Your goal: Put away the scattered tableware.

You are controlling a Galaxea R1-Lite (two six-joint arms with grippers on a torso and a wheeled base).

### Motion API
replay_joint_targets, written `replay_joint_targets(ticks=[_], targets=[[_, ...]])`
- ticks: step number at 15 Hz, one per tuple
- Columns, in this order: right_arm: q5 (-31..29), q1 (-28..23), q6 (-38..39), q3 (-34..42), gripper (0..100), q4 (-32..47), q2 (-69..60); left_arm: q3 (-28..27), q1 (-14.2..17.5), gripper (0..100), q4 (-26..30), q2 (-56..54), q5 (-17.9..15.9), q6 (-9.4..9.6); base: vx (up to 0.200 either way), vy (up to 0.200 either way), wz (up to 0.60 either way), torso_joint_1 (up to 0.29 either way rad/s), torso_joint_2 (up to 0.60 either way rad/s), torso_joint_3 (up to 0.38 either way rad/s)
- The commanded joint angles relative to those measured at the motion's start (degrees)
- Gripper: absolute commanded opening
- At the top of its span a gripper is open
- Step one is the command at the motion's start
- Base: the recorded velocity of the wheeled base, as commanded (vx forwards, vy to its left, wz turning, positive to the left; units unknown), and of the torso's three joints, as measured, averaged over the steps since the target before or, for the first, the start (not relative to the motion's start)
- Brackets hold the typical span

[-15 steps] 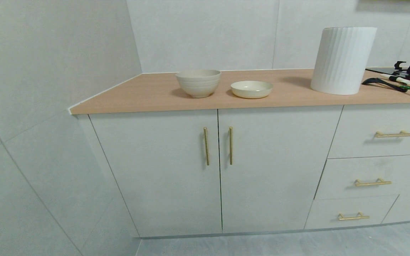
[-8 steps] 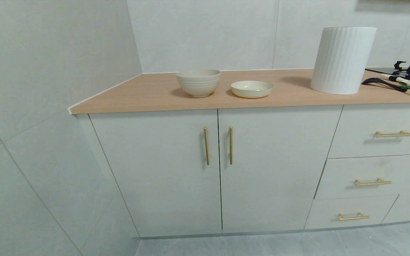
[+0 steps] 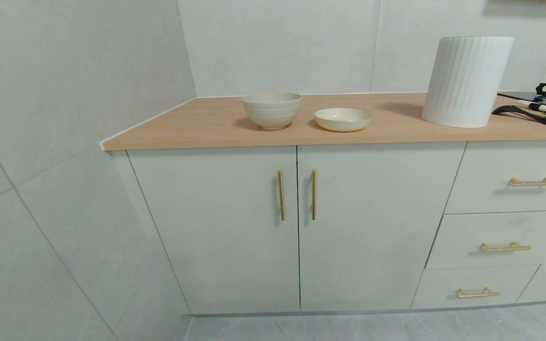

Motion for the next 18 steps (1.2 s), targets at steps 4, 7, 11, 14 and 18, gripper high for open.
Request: replay_joint_targets(ticks=[4, 7, 11, 14, 18], targets=[[0.0, 0.1, 0.0, 0.0, 100, -0.1, 0.0, 0.0, 0.0, 100, 0.0, 0.0, 0.0, -0.02, 0.0, 0.0, 0.0, 0.0, 0.0, 0.0], [0.0, 0.1, 0.0, 0.0, 100, -0.1, 0.0, 0.0, 0.0, 100, 0.0, 0.0, 0.0, -0.02, 0.0, 0.0, 0.0, 0.0, 0.0, 0.0], [0.0, 0.1, 0.0, 0.0, 100, -0.1, 0.0, 0.0, 0.0, 100, 0.0, 0.0, 0.0, -0.02, 0.2, 0.0, 0.0, 0.001, 0.01, -0.002], [0.0, 0.1, 0.0, 0.0, 100, -0.1, 0.0, 0.0, 0.0, 100, 0.0, 0.0, 0.0, -0.02, 0.2, 0.0, 0.0, 0.004, 0.0, 0.006], [0.0, 0.1, 0.0, 0.0, 100, -0.1, 0.0, 0.0, 0.0, 100, 0.0, 0.0, 0.0, -0.02, 0.1, 0.0, 0.0, 0.004, 0.0, 0.006]])
